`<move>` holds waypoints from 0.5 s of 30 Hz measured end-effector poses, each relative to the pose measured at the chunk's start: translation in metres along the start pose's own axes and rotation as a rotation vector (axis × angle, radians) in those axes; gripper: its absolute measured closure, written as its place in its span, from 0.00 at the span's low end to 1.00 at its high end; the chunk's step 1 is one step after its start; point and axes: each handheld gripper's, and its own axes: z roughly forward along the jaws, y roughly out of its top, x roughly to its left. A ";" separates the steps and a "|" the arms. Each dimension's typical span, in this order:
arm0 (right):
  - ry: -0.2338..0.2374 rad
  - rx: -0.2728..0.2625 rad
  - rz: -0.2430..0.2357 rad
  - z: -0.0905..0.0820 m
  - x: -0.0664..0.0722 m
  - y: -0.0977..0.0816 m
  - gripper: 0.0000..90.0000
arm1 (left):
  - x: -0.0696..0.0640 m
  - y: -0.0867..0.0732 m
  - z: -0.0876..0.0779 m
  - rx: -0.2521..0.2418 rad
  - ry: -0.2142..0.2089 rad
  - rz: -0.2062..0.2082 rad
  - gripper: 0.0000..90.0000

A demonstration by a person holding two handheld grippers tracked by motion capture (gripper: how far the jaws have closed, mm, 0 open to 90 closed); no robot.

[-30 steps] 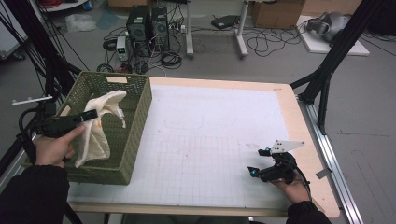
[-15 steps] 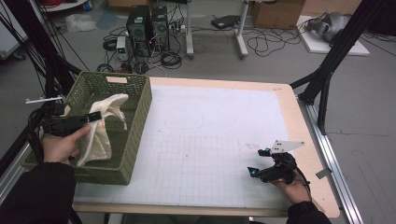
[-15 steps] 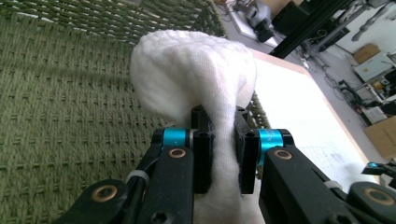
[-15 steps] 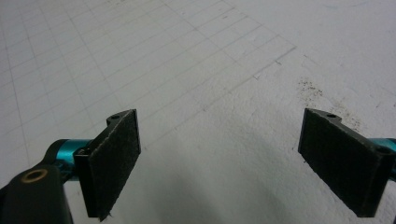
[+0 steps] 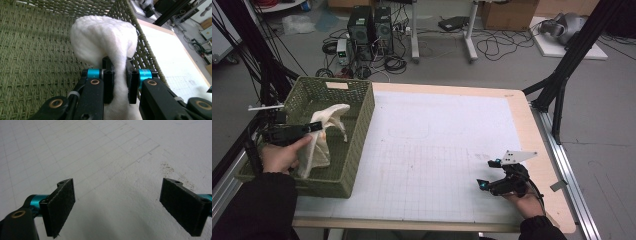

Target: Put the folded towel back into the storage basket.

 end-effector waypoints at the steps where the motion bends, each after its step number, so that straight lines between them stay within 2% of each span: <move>1: 0.001 0.000 0.001 0.000 0.000 0.000 0.14 | 0.000 0.000 0.000 -0.001 0.000 0.001 0.90; 4: 0.002 0.000 0.000 0.000 0.000 0.000 0.14 | -0.001 -0.001 0.002 0.007 -0.013 0.008 0.90; 11: 0.001 0.001 0.001 0.000 0.001 0.000 0.14 | 0.000 -0.001 0.005 -0.010 -0.021 -0.004 0.90; 15: 0.001 0.001 -0.002 0.000 0.001 0.000 0.14 | 0.000 -0.001 0.006 0.005 -0.018 0.001 0.90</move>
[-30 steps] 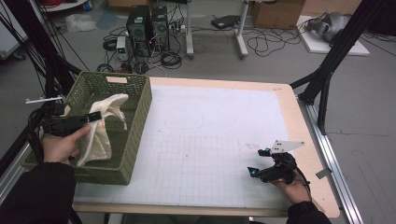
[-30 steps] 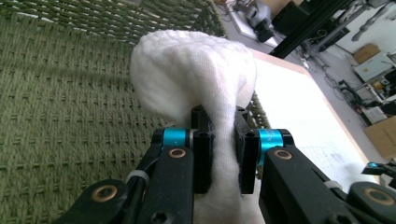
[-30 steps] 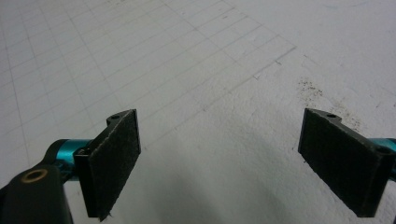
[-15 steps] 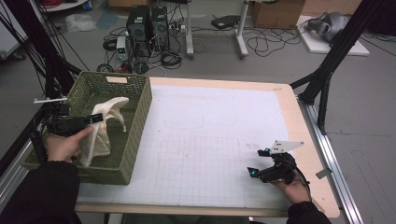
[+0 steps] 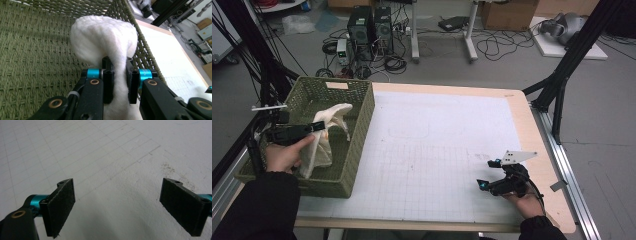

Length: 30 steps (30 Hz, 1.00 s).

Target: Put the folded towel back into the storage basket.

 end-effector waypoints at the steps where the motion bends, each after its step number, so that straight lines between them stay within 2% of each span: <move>1: -0.001 0.002 0.001 0.000 0.000 0.000 0.14 | 0.000 0.000 0.000 0.003 0.000 -0.001 0.90; 9: 0.000 0.004 -0.001 0.000 0.000 0.000 0.14 | -0.003 0.001 -0.010 0.010 -0.022 0.012 0.90; 16: -0.002 0.003 -0.001 0.000 0.001 0.000 0.14 | -0.012 -0.001 -0.014 0.069 -0.001 0.028 0.90; 21: -0.001 0.000 -0.001 -0.001 0.001 0.001 0.14 | -0.011 -0.001 -0.011 0.085 0.024 0.016 0.89; 25: -0.003 -0.004 0.000 -0.001 0.001 0.001 0.14 | -0.009 -0.003 -0.006 0.081 0.036 0.005 0.89; 26: -0.003 -0.004 -0.001 -0.001 0.001 0.001 0.14 | -0.009 -0.003 -0.004 0.070 0.039 0.006 0.89; 28: -0.004 -0.005 -0.002 -0.001 0.001 0.001 0.14 | -0.008 -0.001 -0.001 0.008 0.028 -0.003 0.89; 30: -0.004 -0.005 -0.004 -0.001 0.001 0.001 0.14 | -0.008 -0.001 0.004 -0.011 0.065 0.008 0.84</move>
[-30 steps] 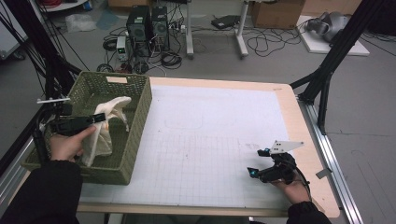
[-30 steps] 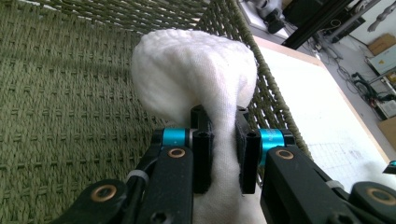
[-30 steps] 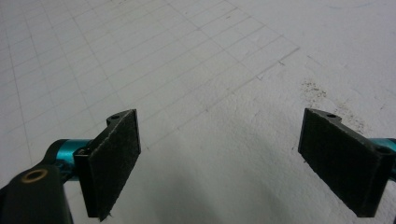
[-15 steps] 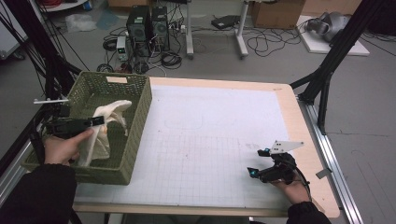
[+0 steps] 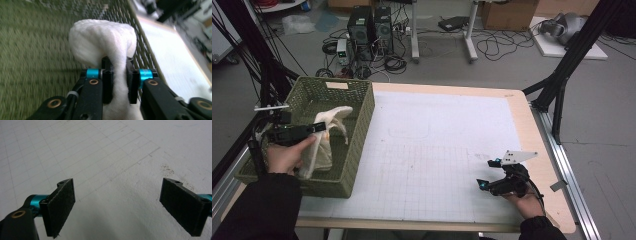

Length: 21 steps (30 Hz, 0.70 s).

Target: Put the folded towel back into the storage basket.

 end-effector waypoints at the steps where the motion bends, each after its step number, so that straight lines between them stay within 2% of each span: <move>1: 0.003 0.003 0.000 0.000 0.000 0.000 0.14 | 0.000 -0.001 0.005 0.026 0.026 -0.006 0.75; 2: 0.005 0.005 -0.001 0.000 0.000 0.000 0.14 | 0.000 -0.001 0.008 0.044 0.033 -0.009 0.69; 4: 0.005 0.006 -0.001 0.000 0.000 0.000 0.14 | 0.001 -0.003 0.011 0.089 0.082 -0.003 0.63; 6: 0.004 0.004 0.005 0.001 0.000 0.000 0.14 | 0.001 -0.003 0.011 0.091 0.088 -0.004 0.62; 11: 0.003 0.006 -0.003 0.000 0.002 0.000 0.14 | 0.003 -0.002 0.009 0.093 0.092 -0.013 0.64; 12: 0.003 0.002 -0.004 0.000 0.002 0.000 0.14 | 0.003 -0.002 0.010 0.095 0.095 -0.013 0.67; 14: 0.003 0.000 -0.002 0.000 0.001 0.000 0.14 | 0.003 -0.002 0.010 0.098 0.096 0.003 0.81; 15: 0.004 0.001 0.000 0.000 0.002 0.000 0.14 | 0.002 -0.002 0.010 0.100 0.099 0.004 0.84; 19: 0.006 0.001 -0.007 0.001 0.001 0.001 0.14 | 0.002 -0.003 0.014 0.106 0.139 0.014 0.84; 21: 0.007 -0.002 -0.007 0.000 0.001 0.001 0.14 | 0.003 -0.003 0.015 0.102 0.145 0.016 0.77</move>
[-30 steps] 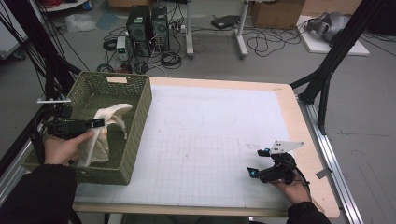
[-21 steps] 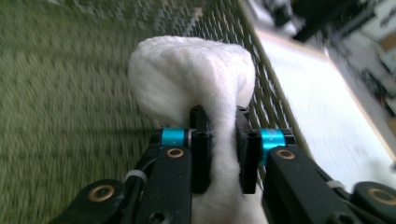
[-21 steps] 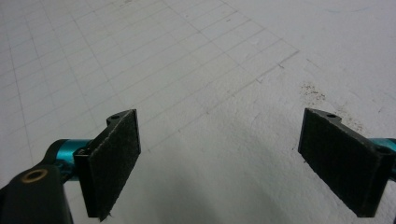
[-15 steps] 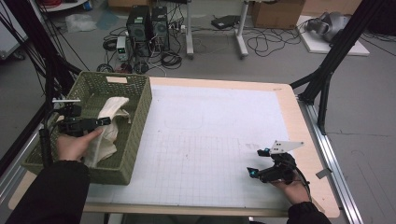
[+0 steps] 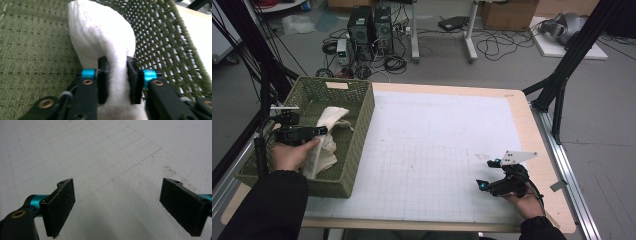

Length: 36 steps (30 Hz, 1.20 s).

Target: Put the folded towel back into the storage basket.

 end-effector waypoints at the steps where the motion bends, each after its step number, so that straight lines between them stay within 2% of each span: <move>1: -0.003 0.002 0.002 0.000 0.000 0.000 0.14 | 0.001 0.000 0.001 0.003 0.011 -0.003 0.73; 4: 0.001 0.001 0.005 0.000 0.000 0.000 0.14 | 0.003 0.001 0.002 0.010 0.041 -0.004 0.68; 8: 0.003 0.002 -0.001 0.000 0.000 0.000 0.14 | 0.006 0.001 0.004 0.047 0.090 0.020 0.66; 10: 0.004 0.000 0.000 0.000 0.000 0.000 0.14 | 0.006 0.001 0.007 0.077 0.107 0.045 0.76; 13: 0.003 0.003 -0.001 0.000 0.001 0.000 0.14 | 0.006 0.001 0.009 0.085 0.121 0.067 0.87; 15: 0.003 -0.001 -0.006 0.000 0.001 0.000 0.14 | 0.006 0.002 0.011 0.093 0.133 0.074 0.88; 17: 0.005 -0.001 0.001 0.000 0.001 0.000 0.14 | 0.006 0.002 0.011 0.097 0.135 0.101 0.89; 18: 0.006 -0.002 0.001 0.000 0.001 0.000 0.14 | 0.007 0.002 0.011 0.097 0.131 0.107 0.89; 20: 0.006 -0.001 -0.001 0.000 0.001 0.000 0.14 | 0.007 0.002 0.009 0.081 0.069 0.130 0.89; 21: 0.007 -0.001 0.000 0.000 0.001 0.000 0.14 | 0.007 0.003 0.008 0.071 0.053 0.134 0.90; 23: 0.005 0.000 -0.001 0.000 0.001 0.000 0.14 | 0.006 0.005 0.004 0.055 -0.021 0.150 0.91; 26: 0.008 -0.005 -0.002 -0.001 0.001 0.000 0.14 | 0.004 0.007 -0.002 0.070 -0.061 0.167 0.91; 29: 0.003 -0.007 -0.003 -0.001 0.001 0.000 0.14 | 0.001 0.006 -0.011 0.079 -0.090 0.175 0.91; 36: -0.001 -0.005 -0.007 -0.001 0.002 0.001 0.14 | -0.012 0.007 -0.037 0.090 -0.091 0.216 0.91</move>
